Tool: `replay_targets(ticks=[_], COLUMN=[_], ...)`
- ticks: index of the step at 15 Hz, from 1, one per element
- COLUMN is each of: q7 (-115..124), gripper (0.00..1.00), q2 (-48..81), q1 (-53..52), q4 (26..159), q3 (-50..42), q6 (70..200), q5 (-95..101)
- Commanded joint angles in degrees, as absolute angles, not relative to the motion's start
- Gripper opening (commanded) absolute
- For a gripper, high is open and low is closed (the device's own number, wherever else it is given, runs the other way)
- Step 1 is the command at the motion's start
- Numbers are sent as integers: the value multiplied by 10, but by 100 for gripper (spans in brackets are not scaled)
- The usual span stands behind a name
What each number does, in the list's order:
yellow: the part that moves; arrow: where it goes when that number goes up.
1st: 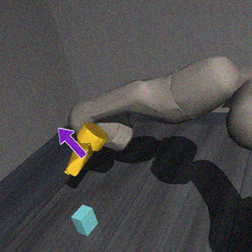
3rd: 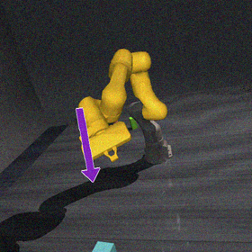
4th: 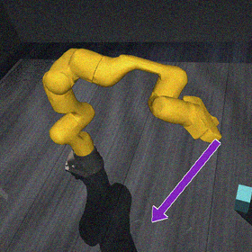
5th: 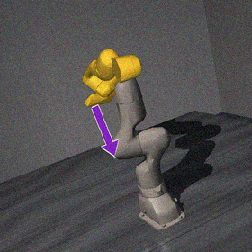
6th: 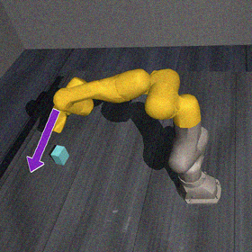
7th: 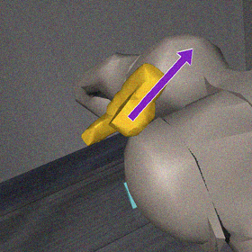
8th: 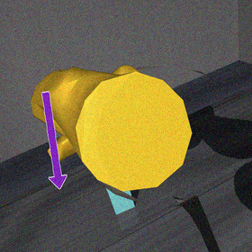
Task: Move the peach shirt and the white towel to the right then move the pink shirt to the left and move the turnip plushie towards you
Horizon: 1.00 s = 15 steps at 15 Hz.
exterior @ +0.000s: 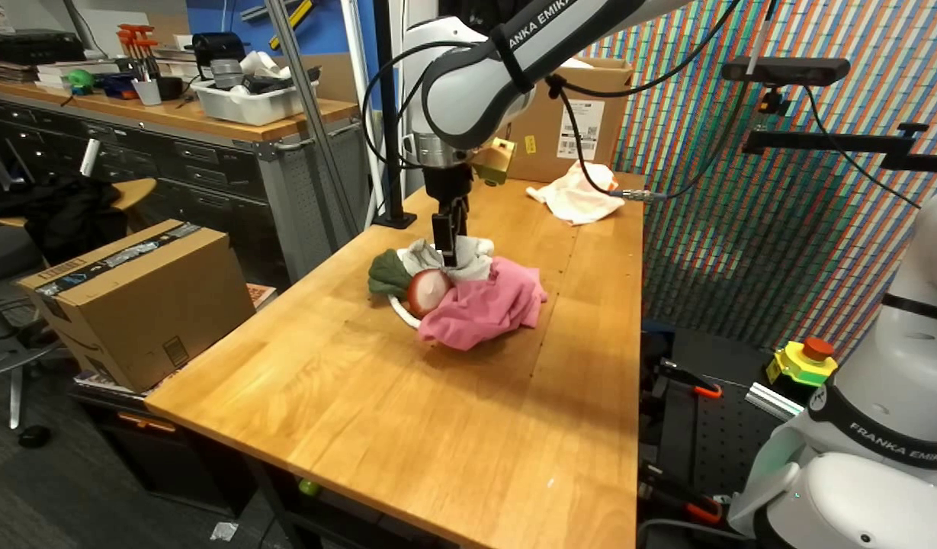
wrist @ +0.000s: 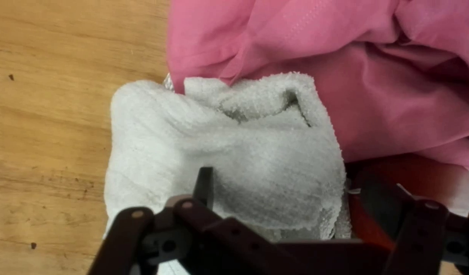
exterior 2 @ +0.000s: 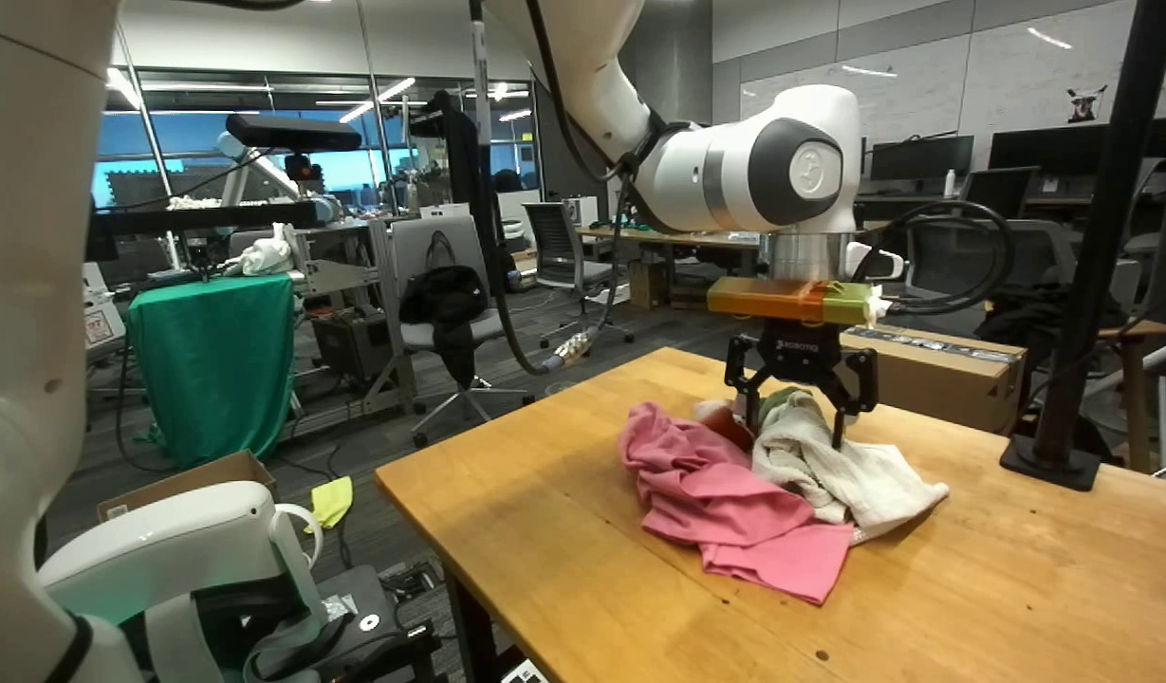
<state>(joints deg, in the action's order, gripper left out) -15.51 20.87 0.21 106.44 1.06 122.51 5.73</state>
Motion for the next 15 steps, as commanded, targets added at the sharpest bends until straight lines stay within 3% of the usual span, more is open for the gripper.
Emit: replay_targets(ticks=[1, 7, 9, 12, 15], q7=[-156, -155, -152, -138, -116], gripper=[68, 19, 7, 3, 6], q2=[200, 199, 196, 186, 169], q1=[6, 9, 9, 4, 2], q4=[1060, 1062, 1064, 1070, 1066], q3=[10, 9, 8, 4, -1], q6=[1200, 1187, 1188, 1202, 1217], q5=[63, 64, 67, 82, 104])
